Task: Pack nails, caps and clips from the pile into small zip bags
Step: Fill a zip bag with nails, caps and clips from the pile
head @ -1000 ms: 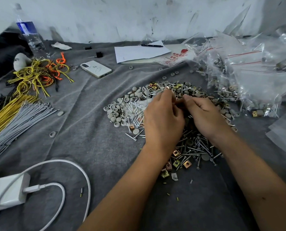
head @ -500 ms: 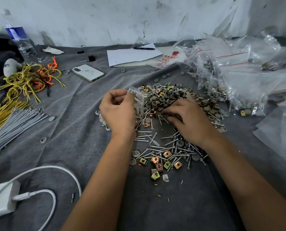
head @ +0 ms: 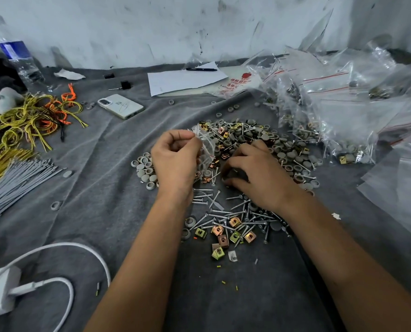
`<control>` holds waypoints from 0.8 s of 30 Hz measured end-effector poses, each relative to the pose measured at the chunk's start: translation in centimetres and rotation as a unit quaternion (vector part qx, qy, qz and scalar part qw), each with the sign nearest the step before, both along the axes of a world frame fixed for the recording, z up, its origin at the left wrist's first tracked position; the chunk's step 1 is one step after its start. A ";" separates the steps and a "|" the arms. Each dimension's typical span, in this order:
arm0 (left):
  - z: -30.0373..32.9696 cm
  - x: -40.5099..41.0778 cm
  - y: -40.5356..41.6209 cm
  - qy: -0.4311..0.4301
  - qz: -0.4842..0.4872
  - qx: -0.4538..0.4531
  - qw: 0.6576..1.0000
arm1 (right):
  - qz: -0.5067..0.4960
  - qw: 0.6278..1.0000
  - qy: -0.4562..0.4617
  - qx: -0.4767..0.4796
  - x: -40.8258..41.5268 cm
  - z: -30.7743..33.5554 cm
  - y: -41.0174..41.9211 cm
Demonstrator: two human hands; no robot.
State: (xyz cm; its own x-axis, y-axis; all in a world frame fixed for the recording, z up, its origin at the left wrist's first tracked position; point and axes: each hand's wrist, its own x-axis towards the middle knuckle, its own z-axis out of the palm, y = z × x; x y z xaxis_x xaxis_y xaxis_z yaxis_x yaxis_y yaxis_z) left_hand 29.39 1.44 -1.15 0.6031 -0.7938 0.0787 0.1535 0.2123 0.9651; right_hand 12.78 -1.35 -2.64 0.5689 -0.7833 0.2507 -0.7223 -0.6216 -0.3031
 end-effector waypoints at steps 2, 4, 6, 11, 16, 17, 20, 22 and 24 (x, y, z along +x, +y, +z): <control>0.0 0.0 0.1 -0.006 -0.009 0.009 1.000 | -0.003 1.000 -0.004 -0.010 0.2 -0.2 0.0; -0.1 -0.1 0.1 -0.031 -0.025 0.016 0.999 | -0.016 0.997 -0.076 -0.009 0.2 -0.1 0.1; -0.3 -0.4 0.3 -0.076 -0.051 0.019 0.996 | -0.035 0.980 -0.198 -0.008 0.0 0.2 0.1; -0.7 -1.3 0.5 -0.148 -0.117 0.016 0.982 | -0.041 0.935 -0.353 -0.002 -0.2 0.7 0.2; -0.7 -1.4 0.6 -0.161 -0.153 0.007 0.975 | -0.045 0.931 -0.362 0.005 -0.1 0.5 0.2; -0.7 -1.4 0.6 -0.160 -0.157 0.007 0.975 | -0.049 0.930 -0.364 0.008 -0.1 0.4 0.1; -0.6 -1.4 0.6 -0.151 -0.160 0.006 0.975 | -0.045 0.930 -0.364 0.016 -0.2 0.4 0.1; -0.6 -1.3 0.5 -0.140 -0.152 0.001 0.978 | -0.028 0.939 -0.341 0.019 -0.2 0.4 0.1; -0.6 -1.2 0.5 -0.128 -0.139 -0.005 0.982 | -0.014 0.948 -0.316 0.013 -0.2 0.3 0.1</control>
